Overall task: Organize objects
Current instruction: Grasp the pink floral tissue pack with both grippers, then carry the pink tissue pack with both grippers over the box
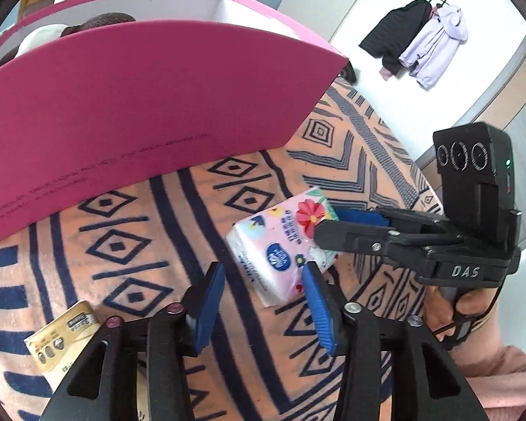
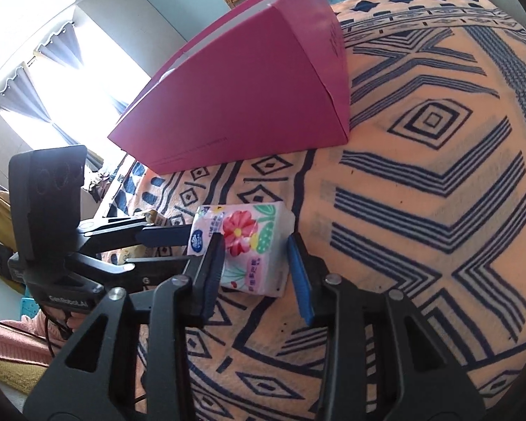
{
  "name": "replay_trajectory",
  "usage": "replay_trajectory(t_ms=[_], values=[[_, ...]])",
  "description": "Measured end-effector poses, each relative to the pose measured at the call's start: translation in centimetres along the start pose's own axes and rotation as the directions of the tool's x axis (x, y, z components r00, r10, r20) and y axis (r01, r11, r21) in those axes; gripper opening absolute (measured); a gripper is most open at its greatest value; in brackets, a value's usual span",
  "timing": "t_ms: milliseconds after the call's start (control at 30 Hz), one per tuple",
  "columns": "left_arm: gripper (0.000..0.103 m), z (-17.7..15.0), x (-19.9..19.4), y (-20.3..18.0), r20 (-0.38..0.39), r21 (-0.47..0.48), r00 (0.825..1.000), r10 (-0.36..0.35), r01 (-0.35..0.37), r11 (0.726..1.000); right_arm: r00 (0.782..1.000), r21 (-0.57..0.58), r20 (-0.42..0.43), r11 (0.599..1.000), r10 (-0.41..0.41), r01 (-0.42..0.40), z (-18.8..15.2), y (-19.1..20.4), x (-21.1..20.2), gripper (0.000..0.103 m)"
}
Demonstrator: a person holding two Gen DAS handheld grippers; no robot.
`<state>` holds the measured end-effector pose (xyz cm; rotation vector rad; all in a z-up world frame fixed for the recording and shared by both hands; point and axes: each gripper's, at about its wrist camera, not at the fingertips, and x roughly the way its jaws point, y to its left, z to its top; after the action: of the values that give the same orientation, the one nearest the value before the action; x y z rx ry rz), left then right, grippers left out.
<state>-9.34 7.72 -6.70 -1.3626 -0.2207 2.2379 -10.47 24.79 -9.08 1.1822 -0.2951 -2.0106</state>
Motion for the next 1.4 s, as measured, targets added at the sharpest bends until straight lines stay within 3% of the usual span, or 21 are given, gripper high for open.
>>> replay_trajectory(t_ms=[100, 467, 967, 1400], values=[[0.037, 0.1, 0.4, -0.1, -0.005, -0.008, 0.999, -0.034, 0.034, 0.999, 1.0, -0.001, -0.003, 1.0, 0.002, -0.002, 0.0, 0.0, 0.0, 0.038], [0.035, 0.0, -0.7, -0.6, 0.024, 0.009, 0.999, -0.038, 0.038, 0.999, 0.999, -0.047, 0.028, 0.998, -0.03, 0.031, -0.1, 1.7, -1.1, 0.038], [0.035, 1.6, -4.8, -2.0, 0.125, 0.072, 0.991, -0.043, 0.034, 0.997, 0.991, -0.118, 0.134, 0.992, -0.025, 0.041, 1.5, 4.7, -4.6, 0.039], [0.037, 4.0, -8.1, -2.5, 0.223, 0.109, 0.974, -0.033, 0.008, 0.994, 0.978, -0.181, 0.206, 0.982, -0.023, 0.061, 4.5, 7.1, -6.2, 0.039]])
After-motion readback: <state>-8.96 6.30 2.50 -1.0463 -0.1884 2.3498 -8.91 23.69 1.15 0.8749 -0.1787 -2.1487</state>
